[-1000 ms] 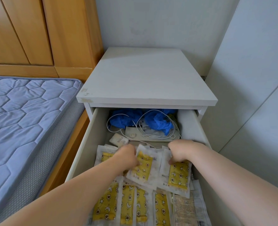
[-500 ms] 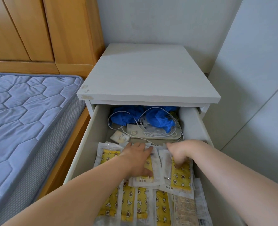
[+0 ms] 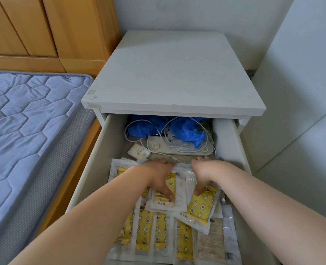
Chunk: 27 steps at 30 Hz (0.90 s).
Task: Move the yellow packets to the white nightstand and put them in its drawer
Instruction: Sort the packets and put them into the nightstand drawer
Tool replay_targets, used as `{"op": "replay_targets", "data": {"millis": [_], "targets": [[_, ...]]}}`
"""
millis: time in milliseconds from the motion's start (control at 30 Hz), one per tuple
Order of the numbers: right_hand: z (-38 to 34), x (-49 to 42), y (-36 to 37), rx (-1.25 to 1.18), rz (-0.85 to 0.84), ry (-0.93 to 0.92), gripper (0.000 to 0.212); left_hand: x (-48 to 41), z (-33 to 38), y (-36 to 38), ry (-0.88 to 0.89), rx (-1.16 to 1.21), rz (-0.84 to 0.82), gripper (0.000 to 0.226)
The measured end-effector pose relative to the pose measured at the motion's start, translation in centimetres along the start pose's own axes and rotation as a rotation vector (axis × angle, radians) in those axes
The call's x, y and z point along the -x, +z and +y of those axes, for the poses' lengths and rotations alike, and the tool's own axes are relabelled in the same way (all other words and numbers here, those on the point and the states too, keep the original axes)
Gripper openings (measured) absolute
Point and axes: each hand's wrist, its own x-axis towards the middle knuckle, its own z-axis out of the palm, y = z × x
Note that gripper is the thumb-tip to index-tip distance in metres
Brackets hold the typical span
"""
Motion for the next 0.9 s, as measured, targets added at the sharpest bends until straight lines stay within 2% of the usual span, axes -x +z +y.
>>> {"op": "replay_targets", "data": {"millis": [167, 300, 433, 533, 633, 733, 833, 900], "targets": [[-0.2, -0.7, 0.1, -0.086, -0.039, 0.099, 0.115, -0.2, 0.1, -0.3, -0.027, 0.011, 0.03, 0.122], [-0.1, -1.3, 0.0, -0.053, -0.127, 0.114, 0.1, -0.7, 0.3, -0.5, -0.034, -0.047, -0.028, 0.122], [0.1, -1.1, -0.1, 0.016, -0.087, 0.132, 0.11, -1.0, 0.4, -0.6, -0.032, -0.053, -0.044, 0.121], [0.2, -0.9, -0.3, 0.08, -0.117, 0.145, 0.109, -1.2, 0.7, -0.7, -0.043, -0.035, -0.016, 0.118], [0.5, -0.7, -0.4, 0.026, -0.124, 0.091, 0.111, -1.3, 0.9, -0.6, -0.047, -0.012, 0.003, 0.115], [0.7, -0.9, -0.4, -0.058, -0.121, 0.101, 0.122, -1.2, 0.8, -0.9, -0.041, -0.025, 0.0, 0.115], [0.8, -1.3, -0.1, 0.022, -0.178, 0.08, 0.1, -1.0, 0.8, -1.1, -0.053, -0.036, -0.015, 0.115], [0.8, -1.3, 0.1, 0.056, -0.207, 0.071, 0.093, -0.5, 0.9, -1.4, -0.062, -0.049, -0.02, 0.114]]}}
